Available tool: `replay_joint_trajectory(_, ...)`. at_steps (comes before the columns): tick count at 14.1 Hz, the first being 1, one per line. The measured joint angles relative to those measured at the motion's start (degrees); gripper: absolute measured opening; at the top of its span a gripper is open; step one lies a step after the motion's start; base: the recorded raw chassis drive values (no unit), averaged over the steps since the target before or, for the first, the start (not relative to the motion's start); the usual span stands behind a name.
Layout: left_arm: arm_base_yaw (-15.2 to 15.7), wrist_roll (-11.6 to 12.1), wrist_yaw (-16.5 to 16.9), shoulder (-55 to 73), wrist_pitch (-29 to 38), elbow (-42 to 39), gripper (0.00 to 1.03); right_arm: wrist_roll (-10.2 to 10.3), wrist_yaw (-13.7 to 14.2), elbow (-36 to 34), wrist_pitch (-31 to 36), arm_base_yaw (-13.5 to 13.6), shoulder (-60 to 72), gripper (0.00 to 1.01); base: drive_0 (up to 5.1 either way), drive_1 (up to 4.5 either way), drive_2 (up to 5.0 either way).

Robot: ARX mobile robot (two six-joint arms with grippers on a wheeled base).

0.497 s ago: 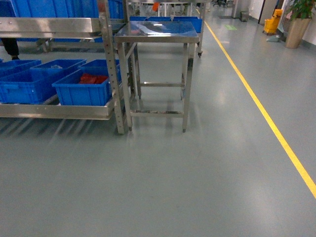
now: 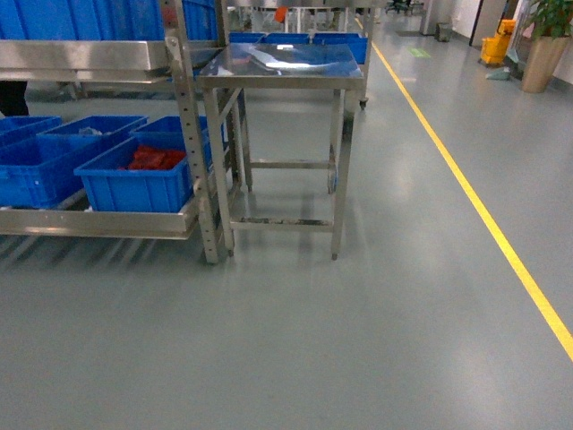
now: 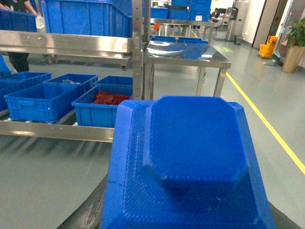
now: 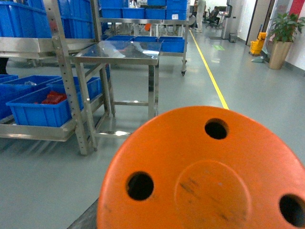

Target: Sort blue parts and orange caps into right shelf containers

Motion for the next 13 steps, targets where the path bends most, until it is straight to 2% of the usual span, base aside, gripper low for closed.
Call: replay_joint_trajectory(13, 0.0, 0.0, 0.0, 0.0, 0.2, 0.0, 0.42, 0.0, 0.0, 0.0, -0.2, 0.0, 0.0, 0.44, 0.0, 4.25, -4.2)
